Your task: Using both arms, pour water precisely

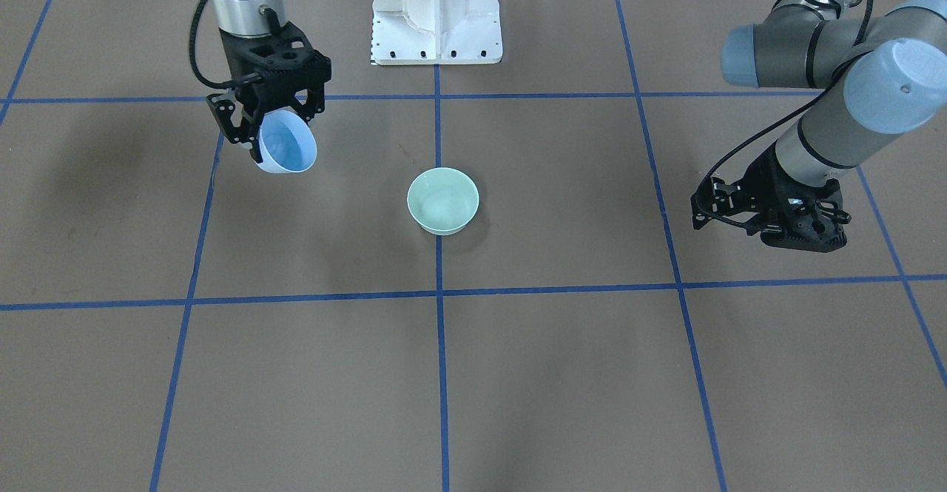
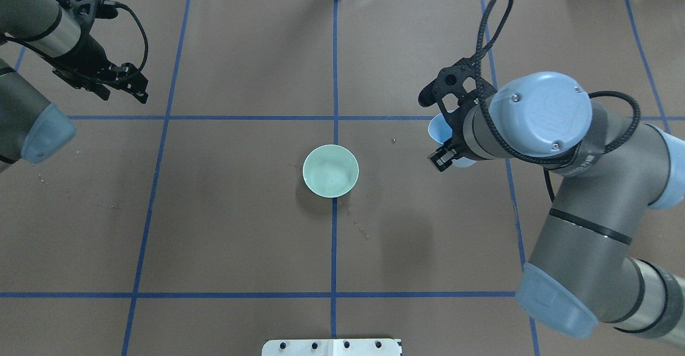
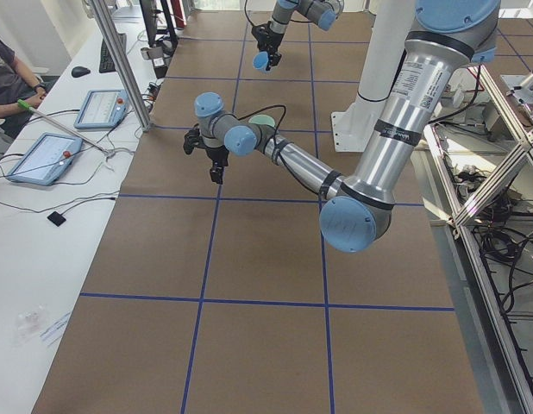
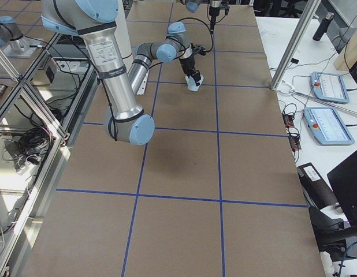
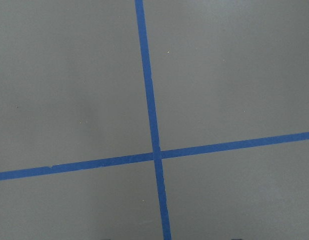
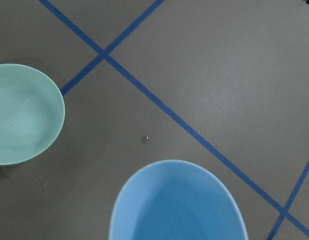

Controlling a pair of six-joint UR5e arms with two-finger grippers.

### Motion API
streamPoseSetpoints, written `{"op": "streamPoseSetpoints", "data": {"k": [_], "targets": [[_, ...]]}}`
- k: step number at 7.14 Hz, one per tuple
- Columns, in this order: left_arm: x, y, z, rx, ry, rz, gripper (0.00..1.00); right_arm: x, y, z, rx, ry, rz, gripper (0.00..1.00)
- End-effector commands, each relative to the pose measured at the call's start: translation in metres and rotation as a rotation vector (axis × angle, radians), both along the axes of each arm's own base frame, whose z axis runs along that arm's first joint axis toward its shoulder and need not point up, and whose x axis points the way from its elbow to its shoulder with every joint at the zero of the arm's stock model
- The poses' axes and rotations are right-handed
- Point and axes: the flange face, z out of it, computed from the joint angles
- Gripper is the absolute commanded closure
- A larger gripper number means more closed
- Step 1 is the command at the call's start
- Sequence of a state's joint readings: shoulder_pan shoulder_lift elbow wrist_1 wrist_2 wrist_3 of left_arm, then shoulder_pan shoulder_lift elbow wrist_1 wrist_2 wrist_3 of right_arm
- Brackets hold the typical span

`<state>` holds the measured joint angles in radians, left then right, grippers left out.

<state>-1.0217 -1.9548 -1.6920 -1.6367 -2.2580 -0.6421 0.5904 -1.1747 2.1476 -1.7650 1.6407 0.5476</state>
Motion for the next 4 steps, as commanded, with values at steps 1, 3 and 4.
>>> {"op": "streamPoseSetpoints", "data": {"k": [1,3,4], "targets": [[0.0,0.0,-0.003,0.002,0.003,-0.002,0.16,0.067,-0.002,0.065,-0.064,-0.082,0.1,1.0],[-0.001,0.001,-0.008,0.004,0.009,-0.008,0.15,0.142,0.016,0.16,-0.066,-0.19,0.193,1.0],[-0.001,0.002,-0.01,0.007,0.011,-0.008,0.15,0.157,0.025,0.218,-0.086,-0.278,0.26,1.0]]}}
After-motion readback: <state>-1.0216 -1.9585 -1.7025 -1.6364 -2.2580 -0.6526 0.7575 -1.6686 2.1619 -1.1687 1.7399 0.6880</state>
